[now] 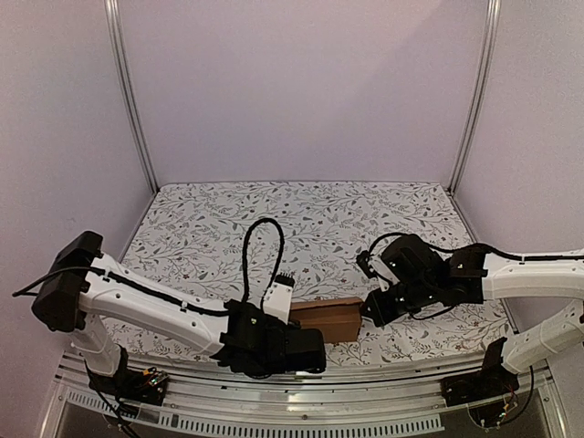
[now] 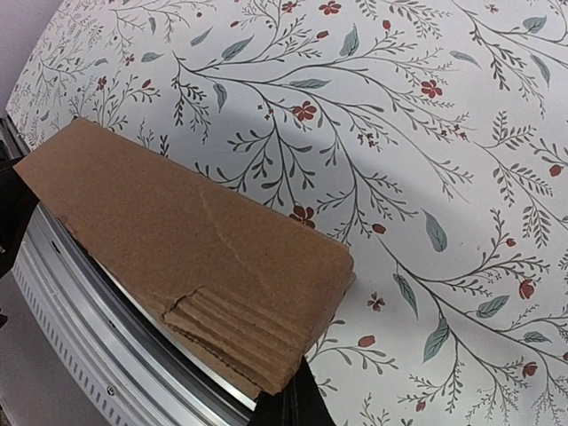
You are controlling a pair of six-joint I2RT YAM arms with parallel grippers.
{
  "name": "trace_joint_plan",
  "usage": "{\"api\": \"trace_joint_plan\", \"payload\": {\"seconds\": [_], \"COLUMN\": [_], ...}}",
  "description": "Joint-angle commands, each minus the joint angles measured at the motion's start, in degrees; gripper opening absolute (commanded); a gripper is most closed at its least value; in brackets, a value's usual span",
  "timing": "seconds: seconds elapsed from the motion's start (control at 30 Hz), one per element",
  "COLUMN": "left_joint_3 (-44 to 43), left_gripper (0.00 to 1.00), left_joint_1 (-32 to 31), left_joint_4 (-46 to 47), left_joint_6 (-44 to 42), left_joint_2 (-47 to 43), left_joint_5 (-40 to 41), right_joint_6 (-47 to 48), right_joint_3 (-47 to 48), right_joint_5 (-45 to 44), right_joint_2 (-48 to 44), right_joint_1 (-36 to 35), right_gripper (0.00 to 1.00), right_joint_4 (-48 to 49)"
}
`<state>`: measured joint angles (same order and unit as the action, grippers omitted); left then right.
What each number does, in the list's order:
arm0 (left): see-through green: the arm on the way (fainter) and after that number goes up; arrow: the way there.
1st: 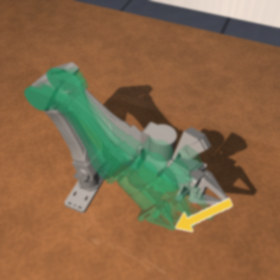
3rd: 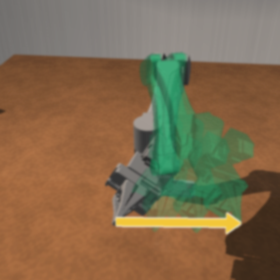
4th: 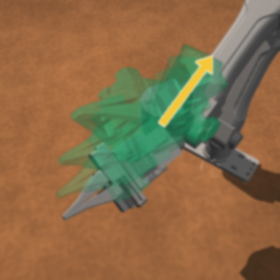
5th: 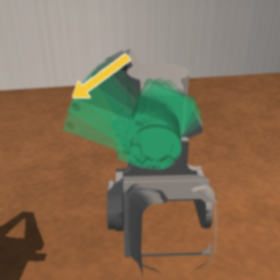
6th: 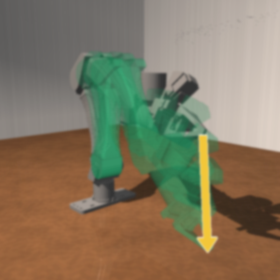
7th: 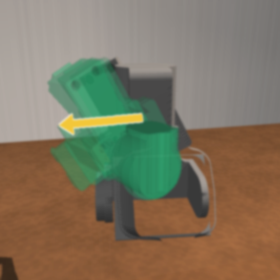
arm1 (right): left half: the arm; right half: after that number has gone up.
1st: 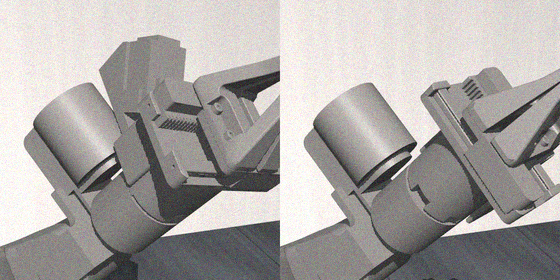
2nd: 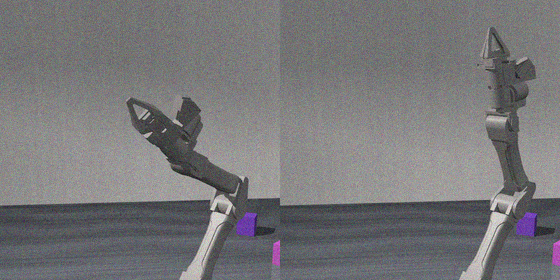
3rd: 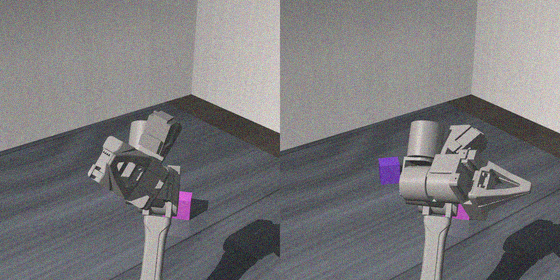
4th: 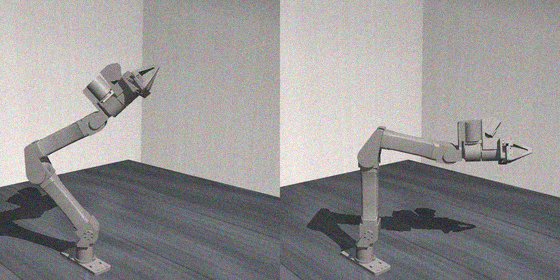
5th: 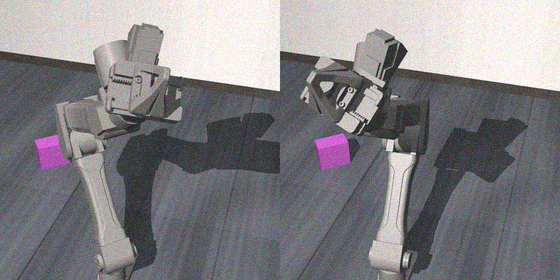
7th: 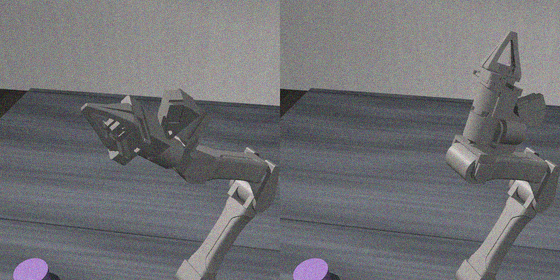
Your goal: Fold the paper box
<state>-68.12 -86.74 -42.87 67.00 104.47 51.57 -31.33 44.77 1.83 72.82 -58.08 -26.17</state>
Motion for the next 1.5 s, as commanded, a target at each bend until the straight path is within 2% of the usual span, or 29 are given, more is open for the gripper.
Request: {"api": "trace_joint_plan", "payload": {"seconds": [0.0,0.2,0.37,0.5,0.67,0.77,0.97,1.33,1.47], "left_joint_3": [3.40,7.76,7.91,7.13,6.95,7.10,7.38,7.47,7.89], "left_gripper": [0.00,0.00,0.00,0.00,0.00,0.00,0.00,0.00,0.00], "left_joint_1": [0.45,1.44,1.87,1.89,1.87,1.85,1.96,1.96,2.22], "left_joint_4": [6.18,10.59,11.52,11.15,10.92,10.55,10.00,9.50,8.89], "left_joint_6": [-1.17,-1.77,-2.49,-2.60,-2.67,-2.50,-1.73,-1.52,-1.61], "left_joint_2": [1.44,-4.26,-4.28,-3.28,-3.23,-3.48,-3.59,-3.58,-3.92], "left_joint_5": [-15.45,-16.00,-16.36,-16.84,-16.87,-16.64,-16.50,-16.01,-15.95], "right_joint_6": [1.26,2.30,2.75,2.34,1.22,0.78,0.90,6.96,11.77], "right_joint_3": [-2.53,-4.26,-4.44,-4.82,-5.38,-5.52,-5.82,-12.10,-14.20], "right_joint_5": [-1.11,-4.86,-5.69,-7.46,-11.60,-14.64,-19.02,-14.83,-15.68], "right_joint_2": [-1.30,-3.71,-6.48,-8.25,-8.91,-8.51,-9.35,-23.08,-23.83], "right_joint_1": [-1.03,-2.43,-3.04,-3.23,-3.93,-4.84,-8.03,-10.25,-10.21], "right_gripper": [0.00,0.00,0.01,0.14,0.40,0.45,0.46,0.65,0.69], "right_joint_4": [5.77,6.43,6.95,7.06,7.34,6.48,3.42,2.17,3.92]}}
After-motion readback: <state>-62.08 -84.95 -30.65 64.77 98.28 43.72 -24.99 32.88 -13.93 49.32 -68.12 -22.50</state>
